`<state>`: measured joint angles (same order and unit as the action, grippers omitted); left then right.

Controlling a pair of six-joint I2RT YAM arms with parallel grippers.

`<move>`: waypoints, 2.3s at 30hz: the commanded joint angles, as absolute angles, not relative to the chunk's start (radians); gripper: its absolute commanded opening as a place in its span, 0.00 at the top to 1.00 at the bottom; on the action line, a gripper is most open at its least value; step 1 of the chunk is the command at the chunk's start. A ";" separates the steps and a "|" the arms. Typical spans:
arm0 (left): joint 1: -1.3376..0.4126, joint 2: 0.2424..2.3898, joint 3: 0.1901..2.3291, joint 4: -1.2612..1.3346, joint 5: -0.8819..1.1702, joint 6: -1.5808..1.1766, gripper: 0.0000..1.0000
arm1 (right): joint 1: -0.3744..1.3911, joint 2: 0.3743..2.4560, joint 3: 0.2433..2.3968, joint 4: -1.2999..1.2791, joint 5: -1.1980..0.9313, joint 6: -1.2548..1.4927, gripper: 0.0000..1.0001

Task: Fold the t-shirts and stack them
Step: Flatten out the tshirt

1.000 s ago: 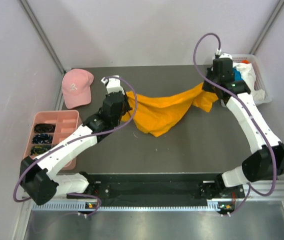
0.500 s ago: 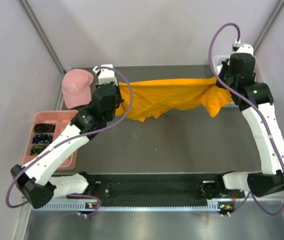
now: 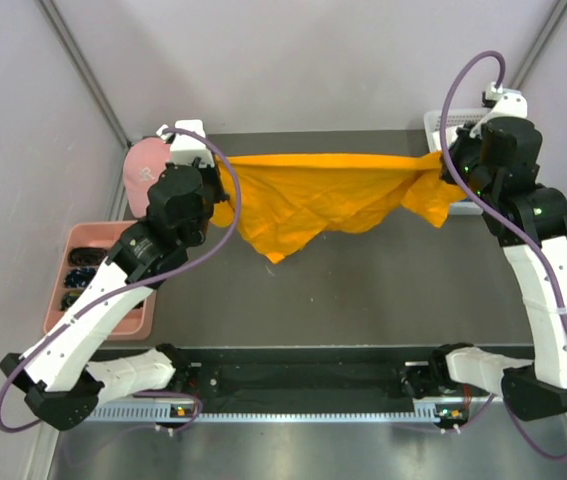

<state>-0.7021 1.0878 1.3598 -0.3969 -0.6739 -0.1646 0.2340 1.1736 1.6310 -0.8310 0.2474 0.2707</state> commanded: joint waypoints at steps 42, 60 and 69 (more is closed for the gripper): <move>-0.551 1.256 1.416 -0.371 -0.746 -0.121 1.00 | 0.221 1.272 1.562 -0.696 0.261 0.230 1.00; -0.551 0.879 1.555 -0.859 -0.592 -0.290 1.00 | 0.222 0.887 1.470 -0.910 0.275 0.272 1.00; -0.551 0.914 1.401 -0.810 -0.686 -0.434 1.00 | 0.221 0.960 1.252 -0.783 0.238 0.322 1.00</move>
